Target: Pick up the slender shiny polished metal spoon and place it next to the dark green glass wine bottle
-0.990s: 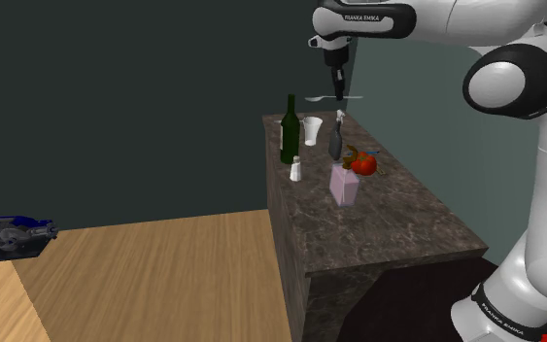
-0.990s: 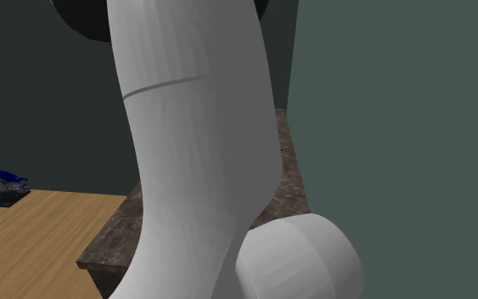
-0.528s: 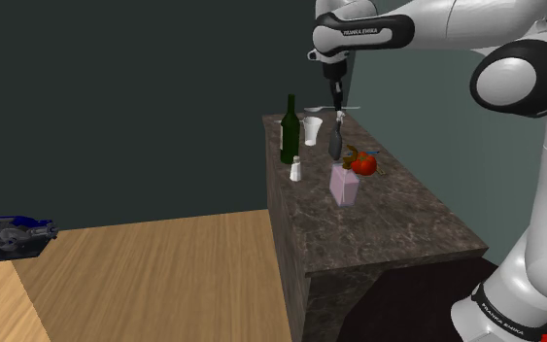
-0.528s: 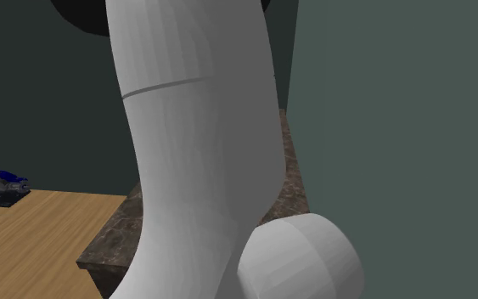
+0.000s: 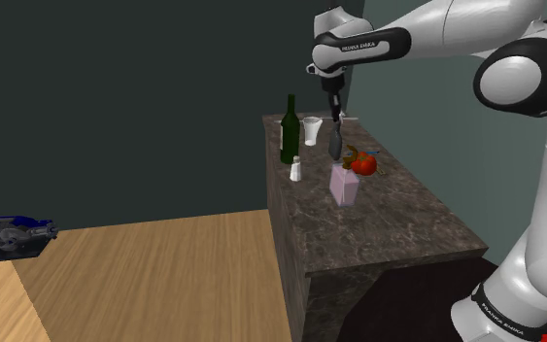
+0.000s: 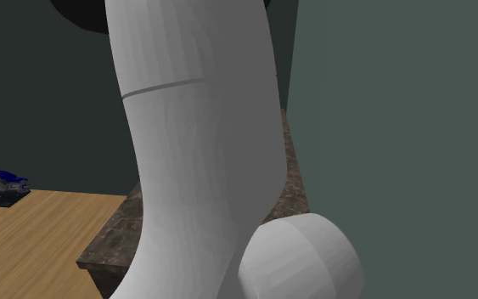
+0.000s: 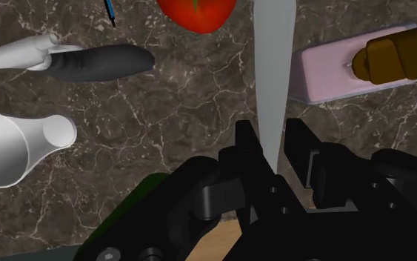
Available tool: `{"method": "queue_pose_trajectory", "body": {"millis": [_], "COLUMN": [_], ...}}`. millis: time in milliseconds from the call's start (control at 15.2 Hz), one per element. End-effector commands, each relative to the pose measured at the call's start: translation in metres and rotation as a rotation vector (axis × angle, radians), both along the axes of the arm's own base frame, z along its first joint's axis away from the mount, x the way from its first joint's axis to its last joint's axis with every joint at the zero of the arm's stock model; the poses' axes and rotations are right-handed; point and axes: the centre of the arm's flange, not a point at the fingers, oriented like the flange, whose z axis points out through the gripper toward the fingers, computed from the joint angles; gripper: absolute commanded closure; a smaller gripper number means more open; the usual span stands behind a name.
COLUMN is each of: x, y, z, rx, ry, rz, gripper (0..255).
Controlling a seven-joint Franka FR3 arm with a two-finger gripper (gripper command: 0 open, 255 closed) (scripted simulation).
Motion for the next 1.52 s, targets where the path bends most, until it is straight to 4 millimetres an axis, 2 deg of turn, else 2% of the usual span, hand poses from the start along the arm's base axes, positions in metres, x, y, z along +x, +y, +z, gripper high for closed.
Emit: {"method": "queue_pose_trajectory", "body": {"millis": [0,1452], "x": [0.0,0.0], "y": [-0.001,-0.001], "z": [-0.011,-0.127], "rx": [0.0,0.0], "ry": [0.0,0.0], "rz": [0.0,0.0], "gripper": [255,255]}}
